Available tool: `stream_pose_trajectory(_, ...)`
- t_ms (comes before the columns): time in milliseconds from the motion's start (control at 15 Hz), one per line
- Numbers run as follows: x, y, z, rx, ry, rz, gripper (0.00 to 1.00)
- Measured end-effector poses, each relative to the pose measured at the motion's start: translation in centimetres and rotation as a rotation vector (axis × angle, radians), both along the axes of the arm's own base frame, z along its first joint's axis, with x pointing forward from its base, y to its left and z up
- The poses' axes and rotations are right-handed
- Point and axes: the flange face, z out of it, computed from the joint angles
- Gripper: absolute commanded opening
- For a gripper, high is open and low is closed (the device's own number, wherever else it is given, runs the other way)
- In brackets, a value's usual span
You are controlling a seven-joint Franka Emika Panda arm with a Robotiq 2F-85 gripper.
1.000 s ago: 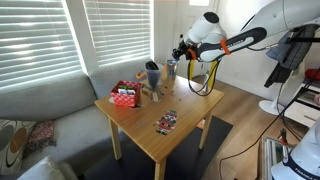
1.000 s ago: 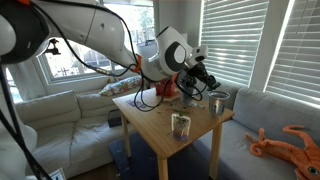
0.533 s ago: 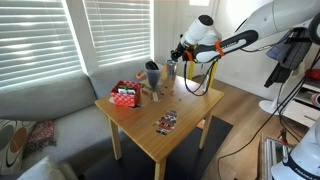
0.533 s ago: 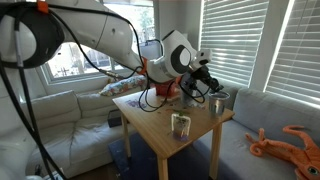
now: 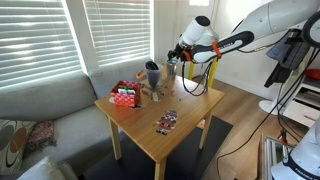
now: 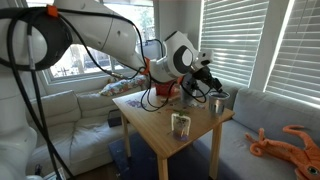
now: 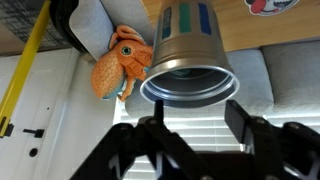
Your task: Pick up the small toy car and put it in the silver cup
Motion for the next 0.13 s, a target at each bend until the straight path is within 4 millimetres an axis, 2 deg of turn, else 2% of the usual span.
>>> stream_pose_trajectory(67, 0.1, 0.6, 0.2, -0.004, -0.002, 0.018, 0.99)
stream_pose_trajectory(133, 0.3, 1.7, 0.7, -0.016, -0.011, 0.063, 0.85)
